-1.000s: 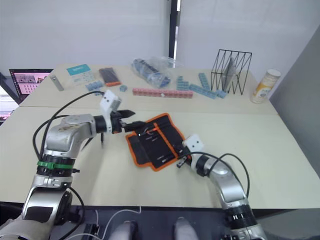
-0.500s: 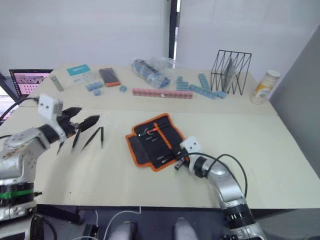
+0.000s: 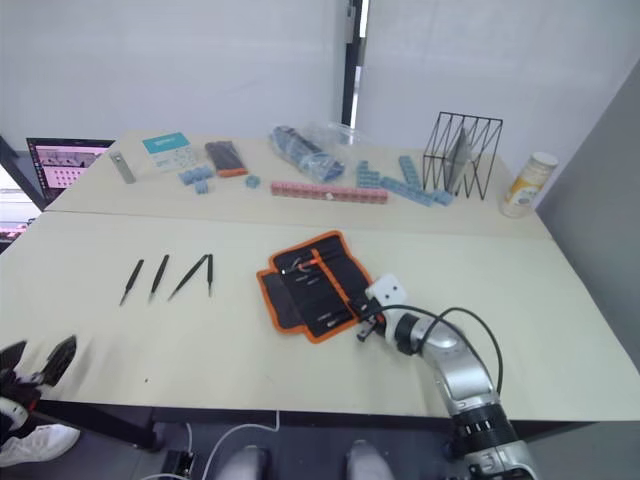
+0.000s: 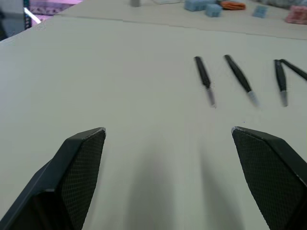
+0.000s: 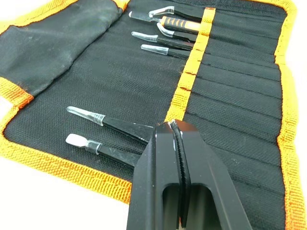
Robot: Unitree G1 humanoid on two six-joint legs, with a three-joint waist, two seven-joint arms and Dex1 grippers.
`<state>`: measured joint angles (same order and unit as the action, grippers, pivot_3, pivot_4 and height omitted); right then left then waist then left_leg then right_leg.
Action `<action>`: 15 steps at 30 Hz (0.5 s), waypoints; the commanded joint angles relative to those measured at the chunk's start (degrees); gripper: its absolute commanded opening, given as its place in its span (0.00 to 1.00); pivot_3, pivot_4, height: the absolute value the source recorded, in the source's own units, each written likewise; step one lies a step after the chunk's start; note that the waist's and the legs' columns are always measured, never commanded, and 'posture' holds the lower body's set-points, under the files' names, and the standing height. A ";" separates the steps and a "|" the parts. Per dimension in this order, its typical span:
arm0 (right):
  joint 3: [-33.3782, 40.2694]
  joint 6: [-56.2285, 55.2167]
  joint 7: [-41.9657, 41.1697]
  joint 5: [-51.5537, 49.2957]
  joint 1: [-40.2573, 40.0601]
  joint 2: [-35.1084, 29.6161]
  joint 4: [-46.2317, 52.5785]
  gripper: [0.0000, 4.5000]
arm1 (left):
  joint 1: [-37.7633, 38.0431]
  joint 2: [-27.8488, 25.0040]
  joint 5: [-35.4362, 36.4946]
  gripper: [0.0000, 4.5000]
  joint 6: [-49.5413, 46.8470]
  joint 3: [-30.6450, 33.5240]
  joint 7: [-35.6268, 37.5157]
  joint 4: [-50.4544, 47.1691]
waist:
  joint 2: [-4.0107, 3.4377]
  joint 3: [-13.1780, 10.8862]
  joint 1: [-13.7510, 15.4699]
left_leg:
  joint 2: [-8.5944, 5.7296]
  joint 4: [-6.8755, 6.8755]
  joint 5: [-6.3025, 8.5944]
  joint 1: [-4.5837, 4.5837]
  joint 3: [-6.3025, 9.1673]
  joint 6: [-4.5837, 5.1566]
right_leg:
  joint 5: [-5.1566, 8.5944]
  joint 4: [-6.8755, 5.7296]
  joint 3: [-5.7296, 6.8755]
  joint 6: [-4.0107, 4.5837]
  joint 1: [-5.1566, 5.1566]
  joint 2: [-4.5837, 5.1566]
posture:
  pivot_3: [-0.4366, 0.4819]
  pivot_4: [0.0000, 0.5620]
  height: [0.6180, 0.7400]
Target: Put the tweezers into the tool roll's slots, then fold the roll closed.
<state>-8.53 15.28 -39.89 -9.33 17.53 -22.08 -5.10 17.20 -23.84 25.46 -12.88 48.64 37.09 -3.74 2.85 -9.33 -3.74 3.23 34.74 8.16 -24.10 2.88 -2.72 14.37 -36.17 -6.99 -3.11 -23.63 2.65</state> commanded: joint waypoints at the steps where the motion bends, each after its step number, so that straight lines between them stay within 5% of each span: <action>1: -1.65 1.92 -1.26 0.74 -1.31 -0.28 -0.72 0.00 | 2.36 1.29 2.82 0.99 3.23 1.99 -0.85 -1.33 | -0.09 0.06 -0.12 | 0.12 -0.01 0.01 -0.06 -0.10 -0.02 | 0.00 0.20 0.03 0.01 0.01 0.00 | 0.48 0.27 1.00; 15: -2.15 2.07 -1.69 0.90 -1.67 -0.09 0.32 0.00 | 1.60 -0.96 5.81 0.99 0.98 -1.96 -3.55 -1.31 | 0.29 0.35 -0.29 | 0.64 -0.08 0.07 -0.09 -1.59 -0.10 | -0.05 0.30 0.31 0.08 -0.54 0.63 | 0.48 0.27 1.00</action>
<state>-9.63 15.51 -41.28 -9.35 17.01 -21.95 -4.07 19.72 -23.37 29.71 -11.13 46.45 34.55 -3.43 3.14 -8.99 -4.03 3.88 34.66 8.22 -24.18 1.29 -2.82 14.32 -35.87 -6.67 -3.03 -24.17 3.29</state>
